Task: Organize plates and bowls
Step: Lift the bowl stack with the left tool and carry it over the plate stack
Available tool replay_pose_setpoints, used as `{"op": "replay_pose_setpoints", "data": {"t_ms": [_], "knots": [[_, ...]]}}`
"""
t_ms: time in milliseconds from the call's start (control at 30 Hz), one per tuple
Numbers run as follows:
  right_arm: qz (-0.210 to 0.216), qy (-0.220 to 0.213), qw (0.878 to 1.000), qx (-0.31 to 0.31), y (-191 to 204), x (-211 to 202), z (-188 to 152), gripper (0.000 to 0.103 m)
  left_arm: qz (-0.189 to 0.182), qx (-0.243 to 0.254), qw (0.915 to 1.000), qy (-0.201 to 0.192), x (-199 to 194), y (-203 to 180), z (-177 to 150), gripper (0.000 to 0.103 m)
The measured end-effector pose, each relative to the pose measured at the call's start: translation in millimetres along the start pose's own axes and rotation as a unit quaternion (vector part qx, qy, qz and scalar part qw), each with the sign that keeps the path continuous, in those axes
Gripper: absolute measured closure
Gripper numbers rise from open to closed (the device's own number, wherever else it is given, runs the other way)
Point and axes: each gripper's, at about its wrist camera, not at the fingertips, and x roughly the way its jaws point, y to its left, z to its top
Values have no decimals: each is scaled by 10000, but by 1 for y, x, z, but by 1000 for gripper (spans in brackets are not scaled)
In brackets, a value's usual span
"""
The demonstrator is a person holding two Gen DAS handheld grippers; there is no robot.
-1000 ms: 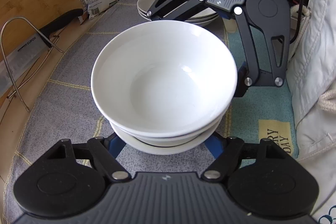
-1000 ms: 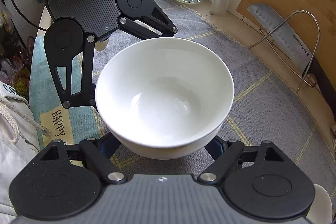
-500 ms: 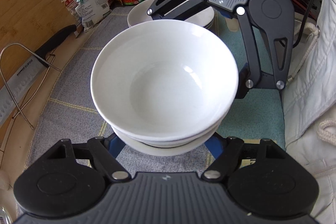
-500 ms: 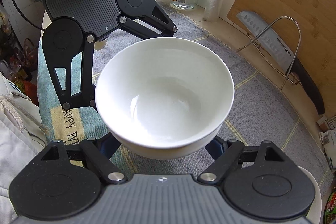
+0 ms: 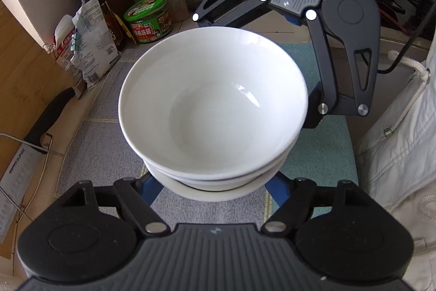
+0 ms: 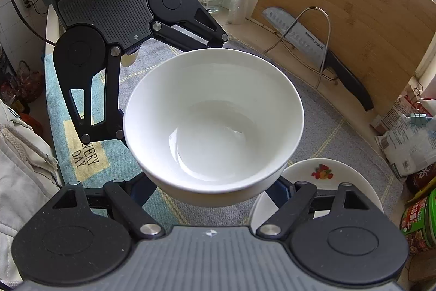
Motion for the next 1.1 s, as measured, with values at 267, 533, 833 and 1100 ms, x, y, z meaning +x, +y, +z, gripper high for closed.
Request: {"op": "replay_pose_setpoints", "data": {"t_ms": [267,533,833,1100], "knots": [[-318,33,9994,147,-35,-20,-25,15,-20,309,9994,-139,33,9,38,24],[-503,80,9982,304,-70,-27,-43,15,-55,481,9986,-191,64,20,62,24],[-565,227,9971,446,-97,-18,-57,15,-78,443,9988,-172,94,33,73,25],[-568,324,9965,530,-107,-13,-61,14,-135,344,9992,-167,104,39,76,25]]}}
